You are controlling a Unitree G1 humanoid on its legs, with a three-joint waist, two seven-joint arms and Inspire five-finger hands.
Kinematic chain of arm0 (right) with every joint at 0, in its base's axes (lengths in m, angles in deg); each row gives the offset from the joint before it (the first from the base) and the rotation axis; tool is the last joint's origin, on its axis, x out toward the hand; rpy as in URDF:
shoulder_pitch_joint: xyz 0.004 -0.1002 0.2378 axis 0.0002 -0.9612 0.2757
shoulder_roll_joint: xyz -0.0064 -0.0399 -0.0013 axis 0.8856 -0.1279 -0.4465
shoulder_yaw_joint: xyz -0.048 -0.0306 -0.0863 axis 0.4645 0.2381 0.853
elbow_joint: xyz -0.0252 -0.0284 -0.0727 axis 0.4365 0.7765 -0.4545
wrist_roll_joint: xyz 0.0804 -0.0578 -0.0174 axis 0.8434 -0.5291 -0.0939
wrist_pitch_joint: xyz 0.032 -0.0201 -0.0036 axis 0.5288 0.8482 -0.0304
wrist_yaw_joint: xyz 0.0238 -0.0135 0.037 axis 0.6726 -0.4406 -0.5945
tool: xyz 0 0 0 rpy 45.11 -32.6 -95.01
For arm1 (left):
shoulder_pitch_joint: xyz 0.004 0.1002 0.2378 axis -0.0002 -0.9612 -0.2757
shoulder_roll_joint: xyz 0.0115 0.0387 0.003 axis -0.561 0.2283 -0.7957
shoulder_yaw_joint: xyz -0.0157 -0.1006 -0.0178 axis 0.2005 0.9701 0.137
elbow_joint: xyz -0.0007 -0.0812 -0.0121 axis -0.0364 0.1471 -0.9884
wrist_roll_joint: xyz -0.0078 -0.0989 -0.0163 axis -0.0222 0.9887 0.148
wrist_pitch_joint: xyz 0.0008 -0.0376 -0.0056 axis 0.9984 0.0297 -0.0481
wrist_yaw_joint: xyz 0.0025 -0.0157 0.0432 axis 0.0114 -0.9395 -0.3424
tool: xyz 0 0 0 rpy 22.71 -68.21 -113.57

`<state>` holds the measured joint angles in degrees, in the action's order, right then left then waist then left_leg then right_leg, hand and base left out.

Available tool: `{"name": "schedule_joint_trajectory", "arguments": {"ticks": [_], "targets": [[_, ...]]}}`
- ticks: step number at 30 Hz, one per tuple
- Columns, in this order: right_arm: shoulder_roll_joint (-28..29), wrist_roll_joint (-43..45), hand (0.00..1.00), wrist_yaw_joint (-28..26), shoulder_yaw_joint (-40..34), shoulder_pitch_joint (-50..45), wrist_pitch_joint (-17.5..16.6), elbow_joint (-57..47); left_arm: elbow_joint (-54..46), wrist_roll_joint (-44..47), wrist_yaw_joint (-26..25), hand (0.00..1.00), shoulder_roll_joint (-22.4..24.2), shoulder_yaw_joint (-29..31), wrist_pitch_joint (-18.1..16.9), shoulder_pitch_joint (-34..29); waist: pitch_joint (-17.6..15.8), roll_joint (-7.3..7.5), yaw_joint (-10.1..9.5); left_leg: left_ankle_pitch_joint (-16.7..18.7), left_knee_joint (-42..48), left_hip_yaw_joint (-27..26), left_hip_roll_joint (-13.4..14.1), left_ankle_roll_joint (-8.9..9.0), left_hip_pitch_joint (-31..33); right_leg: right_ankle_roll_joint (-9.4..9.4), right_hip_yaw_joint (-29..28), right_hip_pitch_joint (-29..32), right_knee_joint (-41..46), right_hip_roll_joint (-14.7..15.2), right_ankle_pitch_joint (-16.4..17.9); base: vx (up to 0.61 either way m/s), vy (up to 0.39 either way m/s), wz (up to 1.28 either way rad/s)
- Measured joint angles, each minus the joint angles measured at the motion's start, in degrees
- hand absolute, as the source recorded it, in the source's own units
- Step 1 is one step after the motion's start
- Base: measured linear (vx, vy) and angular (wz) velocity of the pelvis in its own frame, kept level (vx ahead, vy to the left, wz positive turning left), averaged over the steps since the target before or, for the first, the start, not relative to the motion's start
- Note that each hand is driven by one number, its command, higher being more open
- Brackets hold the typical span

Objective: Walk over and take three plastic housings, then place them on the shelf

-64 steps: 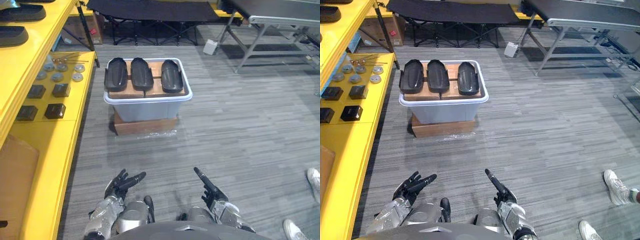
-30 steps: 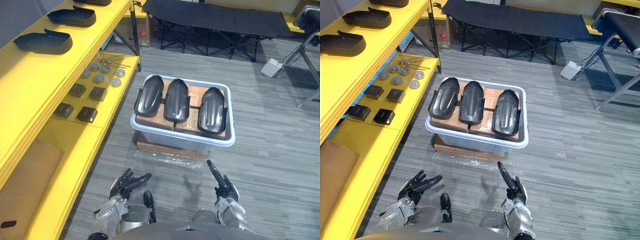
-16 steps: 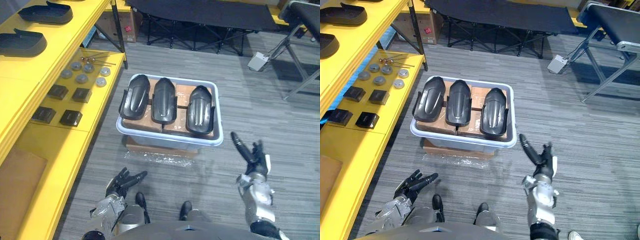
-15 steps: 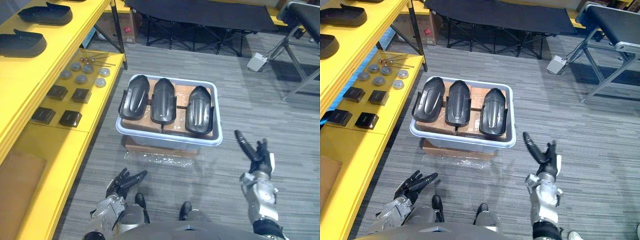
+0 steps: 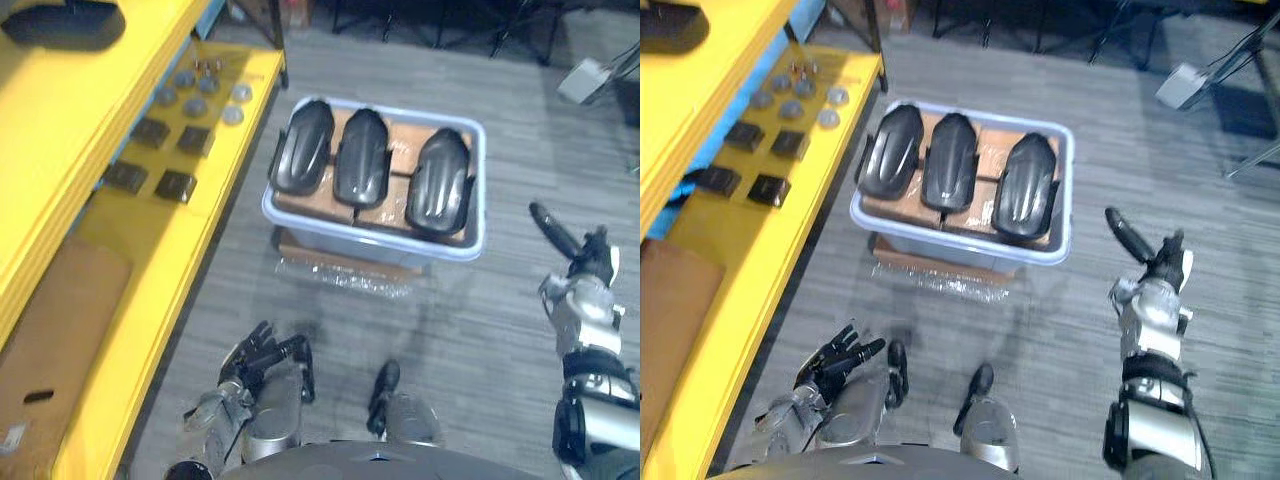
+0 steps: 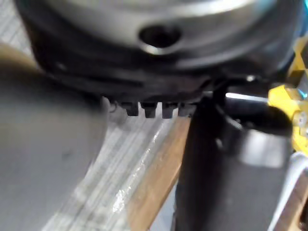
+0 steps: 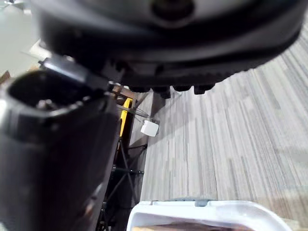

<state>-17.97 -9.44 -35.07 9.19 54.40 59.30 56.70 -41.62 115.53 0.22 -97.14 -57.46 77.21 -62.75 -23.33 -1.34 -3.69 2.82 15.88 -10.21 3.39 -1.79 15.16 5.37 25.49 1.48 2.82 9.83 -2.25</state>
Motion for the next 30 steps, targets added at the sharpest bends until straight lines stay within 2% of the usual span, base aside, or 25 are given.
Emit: {"name": "schedule_joint_trajectory", "arguments": {"ticks": [2, 3, 6, 11, 13, 16, 20, 24, 28, 30], "targets": [[-2.1, -2.6, 1.00, 3.3, 1.2, 4.2, 0.4, 1.9, 0.0, 0.0, -0.9, 1.00, -0.9, -0.6, -0.2, 0.6, -1.3, 0.33, -0.53, -0.8, -0.2, 1.0, -0.5, -0.24, 2.1, -0.17, 0.9, 1.7, 0.2, 0.2, -0.2, -0.06, 0.043, 0.24], [-3.5, -6.3, 1.00, 5.9, 1.9, 6.7, 0.5, 3.1, 0.0, 0.0, -1.8, 1.00, -1.1, -1.5, -0.3, 0.6, -2.0, 0.21, -1.11, -1.2, -0.2, 1.2, -0.8, -0.48, 2.9, -0.18, 1.1, 2.5, 0.4, 0.2, -0.4, -0.02, 0.027, 0.15], [-7.2, -8.6, 1.00, 8.5, 5.0, 12.0, 2.2, 3.9, 1.5, 0.1, -2.9, 1.00, -0.9, -3.2, -1.0, 0.7, -2.6, -0.54, -2.35, -1.9, 0.0, 1.3, -1.3, -1.47, 4.5, -0.17, 1.2, 4.3, 1.5, 0.8, -0.4, 0.01, 0.049, 0.06], [-10.5, -8.9, 1.00, 8.1, 12.0, 20.0, 6.9, 6.2, 2.3, -4.6, -4.3, 1.00, -0.9, -3.7, -4.2, 1.5, -3.3, -1.42, -3.01, -2.0, 0.0, 1.6, -1.7, -1.72, 5.4, -0.44, 1.2, 5.6, 2.4, 1.2, -0.1, 0.01, 0.035, 0.04], [-13.1, -8.9, 1.00, 7.9, 14.4, 22.8, 10.4, 9.3, 3.3, -4.5, -4.3, 1.00, -0.6, -5.9, -5.5, 3.1, -4.0, -3.00, -4.01, -2.1, -0.2, 1.7, -2.0, -1.80, 6.3, -0.22, 1.2, 7.0, 4.0, 2.0, 0.5, -0.03, 0.052, 0.04], [-13.8, -8.9, 1.00, 7.8, 15.2, 25.3, 13.4, 13.1, 3.8, -3.9, -4.3, 1.00, -0.2, -6.9, -6.3, 4.3, -4.7, -4.16, -4.17, -2.8, -0.4, 1.9, -2.3, -2.11, 8.0, -0.30, 1.2, 9.3, 5.4, 2.5, 0.8, -0.02, 0.060, 0.03], [-14.1, -8.9, 1.00, 7.4, 15.3, 26.4, 16.2, 15.1, 4.4, -2.0, -4.3, 1.00, 1.1, -8.4, -6.6, 5.2, -5.7, -6.09, -4.20, -3.0, -0.4, 1.9, -2.9, -2.33, 8.8, 0.08, 1.2, 11.1, 8.0, 3.7, 1.9, 0.00, 0.038, 0.04], [-14.4, -8.8, 1.00, 6.8, 15.8, 26.8, 18.6, 15.1, 4.4, -1.8, -4.4, 1.00, 2.1, -8.7, -7.6, 5.7, -5.8, -6.68, -4.76, -3.4, -0.1, 2.3, -3.3, -2.29, 10.8, -0.10, 1.3, 14.6, 12.7, 5.1, 4.2, 0.02, 0.008, 0.07], [-15.7, -8.8, 1.00, 6.9, 17.7, 29.2, 19.6, 14.4, 4.4, -1.6, -5.2, 1.00, 3.2, -9.5, -8.5, 6.6, -6.2, -7.99, -5.62, -3.5, 1.2, 2.8, -3.8, -2.17, 13.3, -0.55, 1.2, 19.0, 19.4, 7.2, 7.7, 0.00, -0.032, 0.12], [-15.7, -8.8, 1.00, 6.9, 18.7, 30.3, 20.1, 13.8, 3.8, -1.4, -5.5, 1.00, 3.5, -9.5, -8.9, 6.7, -6.2, -8.01, -5.68, -3.5, 2.3, 3.0, -3.7, -2.05, 14.8, -0.97, 1.1, 21.0, 21.8, 7.8, 8.8, -0.02, -0.055, 0.09]]}}
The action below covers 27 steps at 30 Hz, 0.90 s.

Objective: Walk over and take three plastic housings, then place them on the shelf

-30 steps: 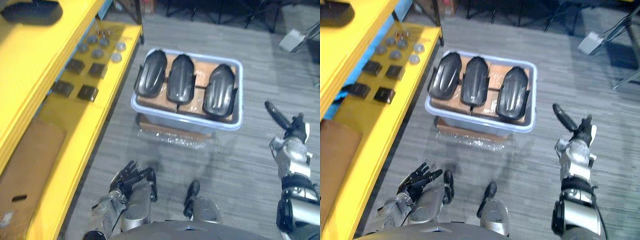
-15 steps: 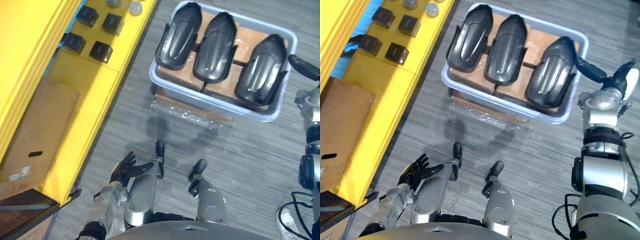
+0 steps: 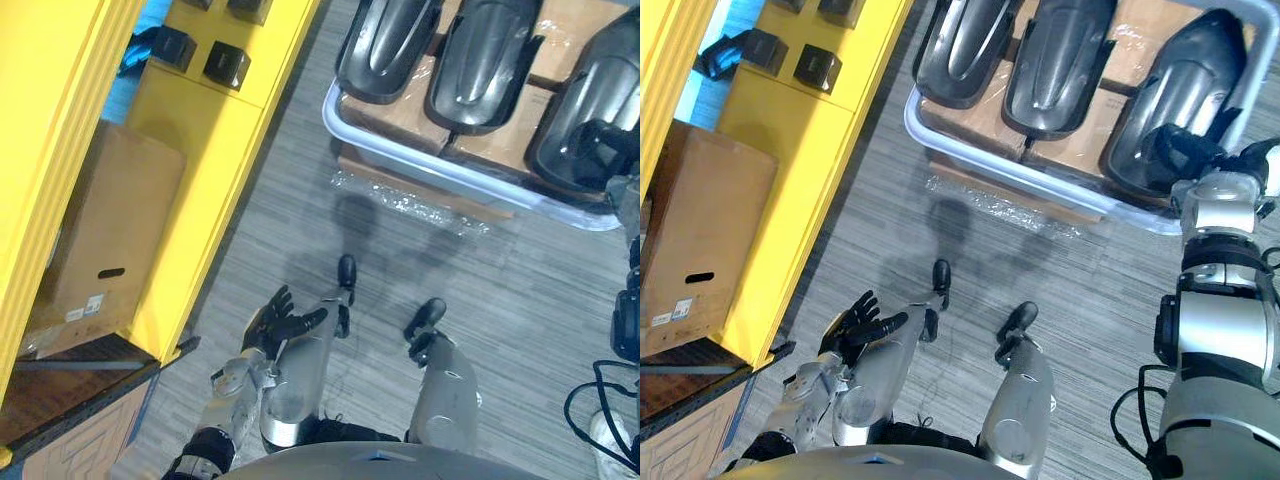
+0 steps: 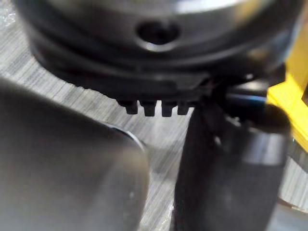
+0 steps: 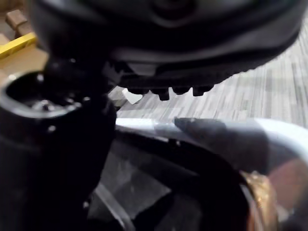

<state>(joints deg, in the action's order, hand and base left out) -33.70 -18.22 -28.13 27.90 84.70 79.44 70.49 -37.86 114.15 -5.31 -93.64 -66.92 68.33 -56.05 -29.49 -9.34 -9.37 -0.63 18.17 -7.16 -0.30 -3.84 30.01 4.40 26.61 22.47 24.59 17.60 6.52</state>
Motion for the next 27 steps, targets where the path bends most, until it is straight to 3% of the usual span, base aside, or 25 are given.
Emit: {"name": "schedule_joint_trajectory", "arguments": {"ticks": [6, 7, 10, 17, 23, 27], "targets": [[0.0, 0.0, 1.00, 0.6, 2.3, 0.2, 0.4, -4.0, -1.0, 0.1, -0.9, 1.00, 0.1, 0.0, -0.2, 0.0, 0.0, -0.10, -0.12, 0.6, 3.2, 0.4, 0.6, 0.92, 2.6, -1.04, -0.4, 3.3, 5.8, 1.3, 3.0, -0.02, -0.077, 0.03], [0.0, 0.0, 0.00, 0.6, 2.8, 0.2, 0.4, -4.7, -1.1, 0.1, -0.9, 1.00, 0.1, 0.0, -0.6, 0.0, 0.0, -0.10, -0.19, 0.8, 3.8, 0.4, 0.9, 1.12, 3.1, -1.38, -0.4, 3.9, 6.6, 1.3, 3.4, -0.05, -0.095, -0.03], [0.0, -0.1, 0.00, 0.5, 3.8, 0.2, 1.3, -6.2, -1.4, 0.2, -0.9, 1.00, 0.2, 0.0, -1.2, 0.0, 0.0, -0.11, -0.22, 0.9, 4.8, 0.5, 1.3, 1.34, 4.5, -1.96, -0.6, 5.6, 8.4, 1.3, 4.2, -0.05, -0.076, -0.02], [-1.3, -5.6, 0.00, 1.7, 4.2, 0.9, 7.4, -6.8, -1.7, 1.8, -0.9, 1.00, 0.4, 0.0, -1.3, 0.0, -0.1, -0.04, -0.26, 1.2, 7.0, 0.5, 2.2, 1.97, 6.0, -2.93, -1.3, 7.7, 12.0, 1.4, 5.8, -0.03, -0.060, -0.02], [-2.0, -5.7, 0.00, 1.5, 4.2, 0.7, 9.5, -5.9, -2.0, 2.4, -0.6, 1.00, 0.2, 0.0, -1.4, 0.0, -0.1, 0.15, 0.10, 1.1, 7.8, 0.6, 2.9, 2.56, 7.1, -3.62, -1.1, 9.0, 13.4, 1.2, 6.4, -0.01, -0.049, -0.02], [-1.4, -3.6, 0.00, 0.9, 3.6, -0.4, 8.7, -5.8, -2.6, 4.7, 0.0, 1.00, 0.1, 0.2, -1.3, -0.1, -0.3, 0.67, 0.15, 1.1, 8.6, 0.7, 3.3, 2.84, 7.1, -3.95, -1.0, 9.0, 14.2, 1.1, 6.8, 0.00, -0.044, 0.00]]}}
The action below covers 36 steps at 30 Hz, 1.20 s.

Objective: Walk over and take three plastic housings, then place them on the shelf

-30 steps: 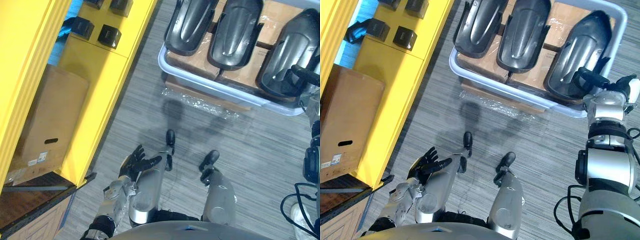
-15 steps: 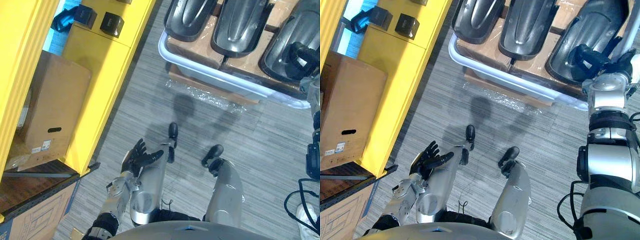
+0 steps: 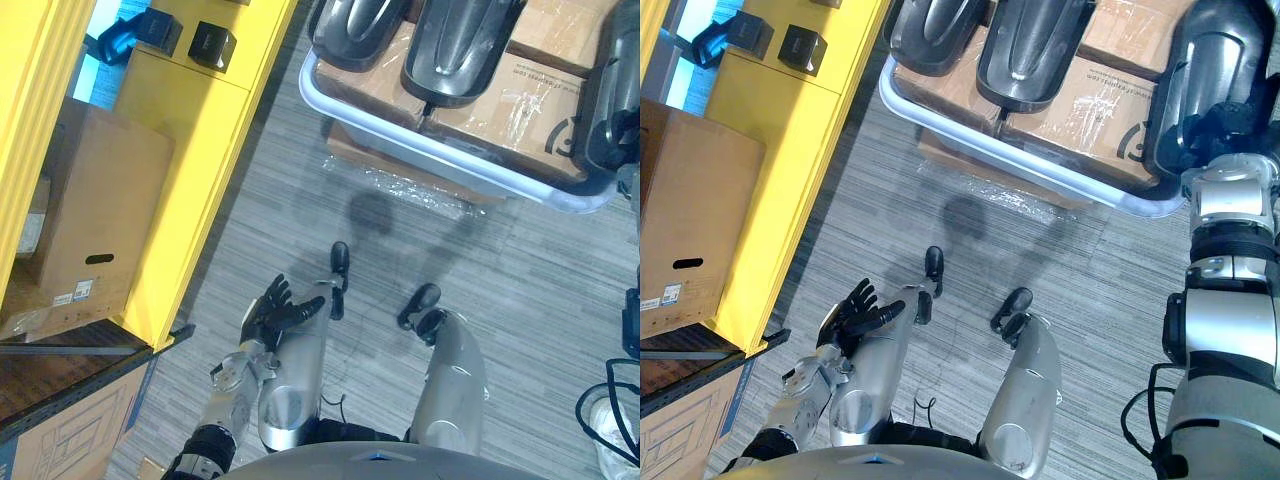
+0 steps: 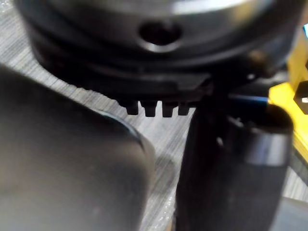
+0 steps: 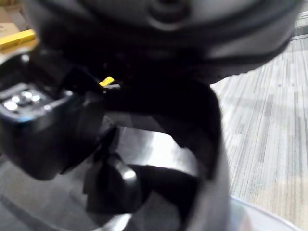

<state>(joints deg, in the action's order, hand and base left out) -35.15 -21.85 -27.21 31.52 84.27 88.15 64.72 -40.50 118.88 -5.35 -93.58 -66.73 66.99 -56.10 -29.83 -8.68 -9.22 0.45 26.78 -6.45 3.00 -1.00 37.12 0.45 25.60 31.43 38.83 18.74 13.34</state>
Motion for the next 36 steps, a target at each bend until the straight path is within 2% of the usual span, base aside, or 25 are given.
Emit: {"name": "schedule_joint_trajectory", "arguments": {"ticks": [4, 12, 17, 19, 22, 24, 25, 28, 32, 35, 36], "targets": [[1.3, -0.1, 0.00, -0.3, -1.1, -2.2, -1.8, 0.4, -0.7, 0.0, 0.1, 1.00, 0.0, 0.9, 0.0, -0.1, 0.0, 1.03, 0.08, -0.1, 0.1, 0.5, 0.2, 0.09, 0.0, -0.10, 0.6, -0.5, 0.0, -0.2, 0.1, -0.01, -0.014, 0.04], [4.2, 0.1, 0.00, -1.5, -1.5, -4.9, -6.4, 1.9, -0.8, 0.0, 0.0, 1.00, -1.5, 1.7, -0.7, -0.4, 0.2, 4.11, 0.14, -0.6, -0.4, 0.7, 0.8, 0.25, -0.2, -0.14, 0.8, -0.8, -0.4, -0.9, 0.0, 0.00, -0.003, 0.00], [7.2, 0.1, 0.00, 2.0, -1.5, -6.5, -8.7, 0.2, -0.8, 0.1, 0.0, 1.00, -1.6, 1.7, -3.0, -1.1, 0.2, 4.78, 0.60, -0.8, -0.9, 0.8, 1.6, 0.38, -1.9, 0.16, 1.1, -2.9, -2.3, -2.2, -0.4, 0.01, -0.016, -0.04], [9.0, -0.2, 0.00, 4.6, -1.5, -6.9, -8.9, -2.9, -1.5, 2.0, 0.2, 1.00, -1.7, 1.6, -4.5, -1.9, 0.1, 5.04, 1.47, -0.8, -1.0, 1.0, 1.9, 0.43, -2.4, 0.17, 1.2, -3.9, -3.0, -2.9, -0.6, 0.02, -0.032, 0.00], [9.1, -1.4, 0.00, 6.7, -1.9, -8.8, -10.3, -6.7, -3.9, 4.2, 0.0, 1.00, -1.7, 1.7, -4.6, -2.7, 0.1, 5.26, 1.62, -0.8, -1.0, 1.1, 2.0, 0.43, -3.7, 0.16, 1.3, -5.3, -3.4, -3.1, -0.6, 0.00, 0.000, 0.00], [9.1, -5.5, 0.00, 7.7, -2.3, -10.1, -12.2, -9.4, -7.7, 6.5, 0.0, 1.00, -1.6, 1.9, -4.7, -3.3, 0.1, 5.51, 1.80, -0.7, -1.2, 1.2, 2.3, 0.46, -5.1, 0.22, 1.5, -7.2, -4.5, -3.7, -0.9, 0.00, 0.000, 0.00], [9.1, -7.1, 0.00, 8.0, -2.7, -10.7, -13.8, -10.1, -11.1, 6.6, 0.2, 1.00, -1.6, 2.1, -4.7, -3.6, 0.1, 6.26, 1.76, -0.7, -1.6, 1.3, 2.5, 0.64, -6.3, 0.15, 1.6, -8.5, -5.3, -4.2, -1.1, 0.00, 0.000, 0.00], [9.1, -7.9, 0.00, 9.5, -3.9, -10.9, -15.0, -10.3, -15.7, 8.7, 1.3, 1.00, -1.6, 2.5, -4.7, -3.7, 0.1, 7.58, 1.86, -0.8, -3.1, 1.4, 2.6, 0.97, -8.5, 0.19, 1.7, -10.5, -6.7, -4.7, -1.4, 0.00, -0.004, -0.01], [9.1, -12.5, 0.00, 11.1, -6.7, -13.3, -15.1, -12.3, -20.9, 10.3, 2.8, 1.00, -3.0, 2.8, -4.2, -4.2, 0.0, 8.74, 2.09, -1.6, -6.3, 1.4, 2.3, 1.27, -12.4, 0.65, 2.2, -14.2, -9.5, -5.3, -2.0, 0.02, 0.002, 0.03], [10.0, -16.3, 0.00, 11.2, -7.5, -15.8, -15.1, -15.5, -24.8, 10.5, 3.4, 1.00, -4.2, 3.9, -1.6, -5.0, 0.0, 9.29, 2.35, -2.5, -9.9, 1.0, 2.2, 1.61, -16.4, 0.86, 2.2, -17.5, -12.6, -6.1, -2.8, 0.08, 0.002, -0.05], [10.9, -17.1, 0.00, 11.3, -7.9, -17.7, -15.1, -18.7, -26.7, 9.9, 2.2, 1.00, -5.0, 4.4, 0.2, -5.0, 0.0, 9.55, 2.59, -3.0, -11.8, 0.6, 2.2, 1.76, -18.5, 0.73, 2.1, -19.3, -14.2, -6.6, -3.4, 0.09, -0.011, -0.06]]}}
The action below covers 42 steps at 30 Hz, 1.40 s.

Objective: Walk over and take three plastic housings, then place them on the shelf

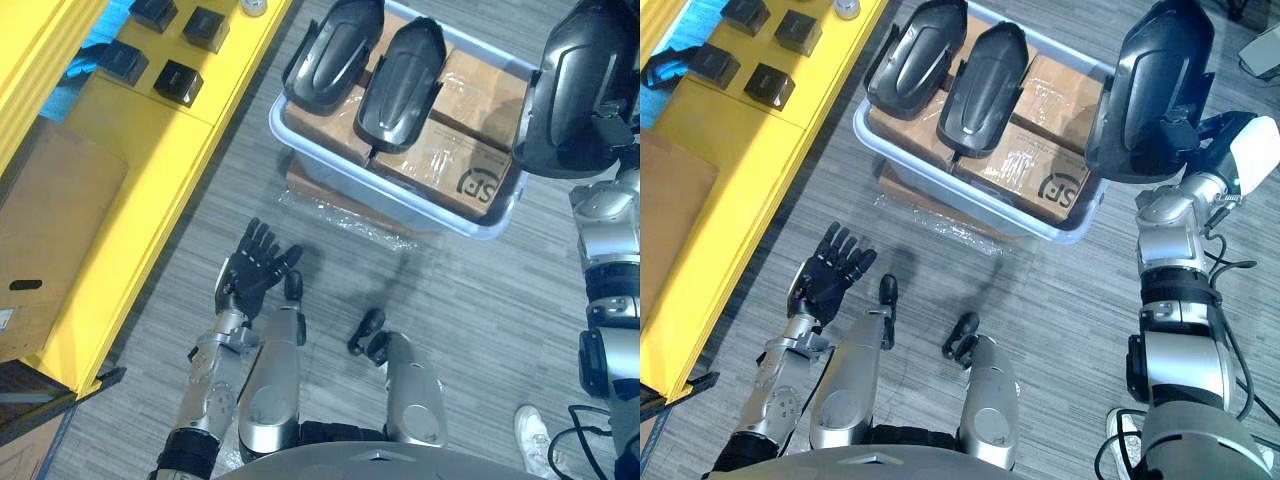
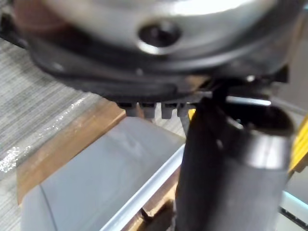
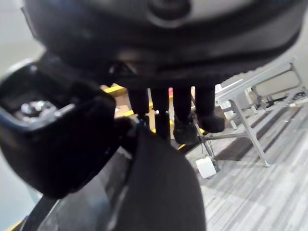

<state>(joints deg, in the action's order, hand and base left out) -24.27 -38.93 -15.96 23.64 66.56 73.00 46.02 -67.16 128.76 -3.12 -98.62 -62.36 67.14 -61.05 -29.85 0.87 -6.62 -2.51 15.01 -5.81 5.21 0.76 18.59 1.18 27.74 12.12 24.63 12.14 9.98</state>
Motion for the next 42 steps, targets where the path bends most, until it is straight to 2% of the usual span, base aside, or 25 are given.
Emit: {"name": "schedule_joint_trajectory", "arguments": {"ticks": [1, 2, 7, 9, 11, 13, 18, 20, 22, 24, 35, 39, 42], "targets": [[0.9, -2.1, 0.00, 0.0, 0.0, -2.5, -0.8, -3.8, -1.8, -2.1, -1.2, 1.00, -0.6, 0.3, 1.9, 0.0, 0.1, 0.16, 0.41, -0.6, -1.8, -0.4, 0.0, 0.07, -2.6, -0.01, 0.0, -2.4, -2.0, -0.5, -0.6, 0.09, -0.011, -0.07], [1.1, -2.1, 0.00, 0.0, 0.0, -2.9, -1.1, -4.5, -2.0, -2.3, -1.3, 1.00, -0.6, 0.5, 2.2, 0.0, 0.1, 0.20, 0.52, -0.6, -2.2, -0.4, 0.0, 0.09, -3.1, 0.05, 0.0, -2.8, -2.2, -0.6, -0.8, 0.10, -0.011, -0.10], [2.4, -9.9, 0.00, -0.1, -0.1, -6.6, -7.5, -10.8, -5.5, -4.1, -1.5, 1.00, -2.3, 1.1, 9.8, 5.0, 0.7, 1.07, 1.56, -1.3, -7.3, -2.4, -0.1, 0.30, -8.8, 0.59, -1.1, -7.2, -6.8, -1.8, -2.3, 0.10, 0.005, -0.15], [5.0, -12.8, 0.00, -0.1, -0.1, -7.2, -12.0, -11.0, -4.7, -0.7, 2.5, 1.00, -4.3, 1.1, 16.2, 8.5, 2.8, 1.96, 2.48, -1.7, -10.1, -3.6, -0.4, 0.24, -11.2, 1.09, -1.6, -9.0, -9.8, -2.3, -3.3, 0.12, 0.020, -0.16], [6.3, -14.9, 0.00, -0.1, -0.1, -9.1, -15.2, -11.2, -2.8, 3.1, 6.2, 1.00, -5.4, -0.1, 20.9, 11.4, 6.0, 2.19, 3.17, -1.8, -12.0, -4.2, -0.7, 0.10, -11.7, 1.45, -1.6, -9.4, -12.2, -2.6, -4.3, 0.17, 0.046, -0.16], [7.8, -17.3, 0.00, -0.2, 0.8, -9.8, -18.7, -11.8, -0.9, 8.7, 9.4, 1.00, -6.2, -2.8, 24.6, 14.7, 7.4, 2.41, 3.78, -2.1, -13.8, -5.5, -1.3, -0.20, -14.2, 2.13, -2.8, -11.7, -15.3, -2.7, -5.8, 0.18, 0.053, -0.22], [9.6, -20.0, 0.00, -0.3, 3.2, -12.5, -24.9, -16.7, 1.1, 12.3, 12.9, 1.00, -6.0, -5.2, 25.4, 19.0, 10.7, 2.46, 5.26, -2.2, -15.4, -6.5, -1.9, -0.37, -15.9, 2.64, -2.9, -14.6, -20.7, -3.3, -8.5, 0.11, 0.032, -0.08], [9.9, -20.0, 0.00, -1.1, 4.9, -13.4, -26.4, -18.2, 1.1, 12.3, 13.6, 1.00, -6.0, -5.6, 25.4, 19.6, 11.6, 2.44, 5.31, -2.2, -15.7, -6.7, -2.0, -0.37, -17.1, 2.73, -2.9, -16.0, -21.8, -3.3, -8.7, 0.06, -0.005, -0.04], [11.1, -20.1, 0.00, -1.7, 6.7, -13.7, -28.1, -18.3, 1.7, 12.3, 13.7, 1.00, -5.6, -6.4, 25.4, 19.7, 13.5, 1.92, 5.40, -2.2, -16.3, -6.9, -2.0, -0.35, -17.8, 2.73, -2.9, -16.4, -22.0, -3.5, -8.7, 0.04, -0.015, -0.03], [11.4, -20.1, 0.00, -2.3, 7.7, -13.9, -29.1, -18.3, 2.6, 12.3, 13.8, 1.00, -5.4, -7.7, 25.4, 20.4, 13.9, 1.33, 5.37, -2.2, -16.4, -6.9, -2.0, -0.34, -18.6, 2.72, -2.9, -17.3, -22.1, -3.4, -8.7, 0.00, 0.000, 0.00], [16.4, -19.1, 0.00, -4.7, 13.8, -16.7, -30.9, -18.1, 5.9, 14.2, 13.4, 1.00, -3.3, -11.4, 25.8, 20.4, 18.1, -0.21, 5.38, -3.2, -19.6, -6.4, -2.8, -0.46, -20.2, 2.94, -2.8, -18.8, -25.5, -3.9, -10.6, -0.05, 0.020, 0.00], [19.5, -17.6, 0.00, -5.8, 18.0, -18.3, -31.5, -18.0, 6.5, 14.6, 12.2, 1.00, -2.5, -13.9, 25.6, 20.4, 19.1, -0.26, 5.26, -3.6, -19.8, -5.9, -2.7, -0.58, -20.2, 2.99, -2.6, -19.1, -25.9, -4.1, -10.9, -0.06, 0.017, 0.05], [22.5, -16.5, 0.00, -6.5, 20.3, -20.5, -31.7, -17.9, 6.5, 17.3, 9.2, 1.00, -0.8, -14.6, 24.3, 20.3, 19.3, -0.33, 5.17, -3.9, -19.8, -5.6, -2.7, -0.60, -20.2, 3.06, -2.3, -19.2, -25.9, -4.1, -11.0, -0.03, 0.017, 0.05]]}}
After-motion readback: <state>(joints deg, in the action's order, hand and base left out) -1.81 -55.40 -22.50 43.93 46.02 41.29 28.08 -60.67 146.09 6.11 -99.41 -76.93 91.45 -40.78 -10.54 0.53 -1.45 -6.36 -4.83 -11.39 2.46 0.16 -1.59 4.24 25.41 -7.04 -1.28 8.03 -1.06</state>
